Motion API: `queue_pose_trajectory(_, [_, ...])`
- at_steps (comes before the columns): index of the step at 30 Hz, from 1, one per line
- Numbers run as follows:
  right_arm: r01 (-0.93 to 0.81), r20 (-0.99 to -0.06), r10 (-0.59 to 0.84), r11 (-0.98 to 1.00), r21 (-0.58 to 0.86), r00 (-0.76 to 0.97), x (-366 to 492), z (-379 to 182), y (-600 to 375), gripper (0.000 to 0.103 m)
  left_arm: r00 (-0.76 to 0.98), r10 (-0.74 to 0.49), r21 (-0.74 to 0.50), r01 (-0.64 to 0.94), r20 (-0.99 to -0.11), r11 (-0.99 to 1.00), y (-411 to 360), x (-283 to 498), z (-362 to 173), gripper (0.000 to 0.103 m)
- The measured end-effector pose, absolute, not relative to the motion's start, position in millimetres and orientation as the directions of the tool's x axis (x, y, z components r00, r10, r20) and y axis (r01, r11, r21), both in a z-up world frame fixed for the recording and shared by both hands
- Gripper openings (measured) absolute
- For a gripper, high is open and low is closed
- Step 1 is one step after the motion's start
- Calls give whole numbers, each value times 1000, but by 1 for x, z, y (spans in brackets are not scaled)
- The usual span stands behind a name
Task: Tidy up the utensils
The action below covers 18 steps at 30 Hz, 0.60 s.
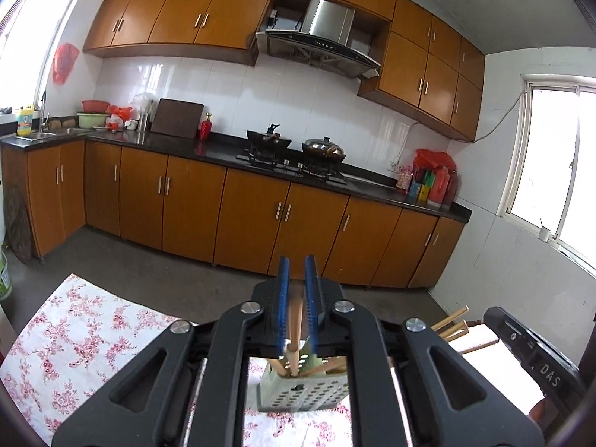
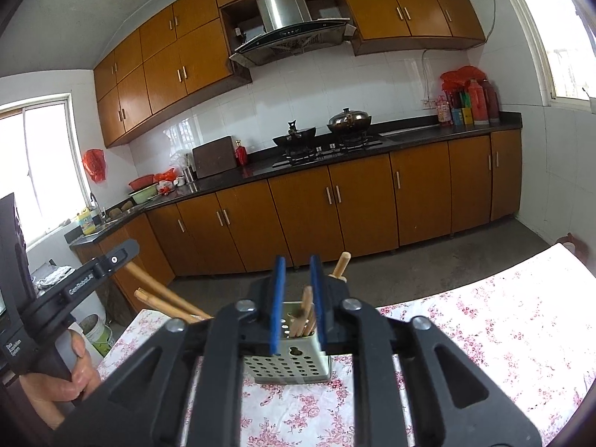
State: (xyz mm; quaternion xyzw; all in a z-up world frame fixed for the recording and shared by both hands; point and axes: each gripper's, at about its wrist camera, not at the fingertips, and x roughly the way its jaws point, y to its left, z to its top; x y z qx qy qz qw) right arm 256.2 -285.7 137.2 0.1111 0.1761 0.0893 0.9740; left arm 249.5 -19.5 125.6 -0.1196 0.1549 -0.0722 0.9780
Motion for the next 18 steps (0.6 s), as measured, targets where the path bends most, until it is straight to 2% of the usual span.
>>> queue_pose_trajectory(1, [-131, -319, 210, 959, 252, 924, 254, 138, -287, 24, 941, -183, -262, 107, -286, 959, -15, 245, 127, 34])
queue_pose_trajectory(2, [-128, -314, 207, 958, 256, 927, 251, 139, -289, 26, 941, -183, -267, 106, -283, 958, -15, 246, 129, 40])
queue_pose_trajectory(8, [-102, -274, 177, 958, 267, 945, 224, 143, -302, 47, 948, -188, -283, 112, -256, 952, 7, 217, 137, 51])
queue_pose_trajectory(11, [-83, -269, 150, 966, 243, 952, 202, 140, -303, 74, 951, -174, -267, 103, -257, 958, 18, 197, 135, 63])
queue_pose_trajectory(14, [-61, -256, 105, 983, 175, 961, 174, 131, -295, 91, 955, -141, -220, 83, -262, 972, 25, 172, 125, 74])
queue_pose_trajectory(16, [-55, -247, 87, 990, 134, 965, 156, 123, -289, 95, 955, -118, -182, 69, -273, 981, 27, 153, 112, 86])
queue_pose_trajectory(17, [-47, -244, 71, 994, 103, 967, 146, 117, -283, 99, 955, -107, -167, 62, -277, 984, 28, 147, 107, 88])
queue_pose_trajectory(18, [-39, -241, 57, 996, 81, 969, 137, 112, -280, 99, 956, -91, -147, 51, -280, 988, 28, 138, 99, 92])
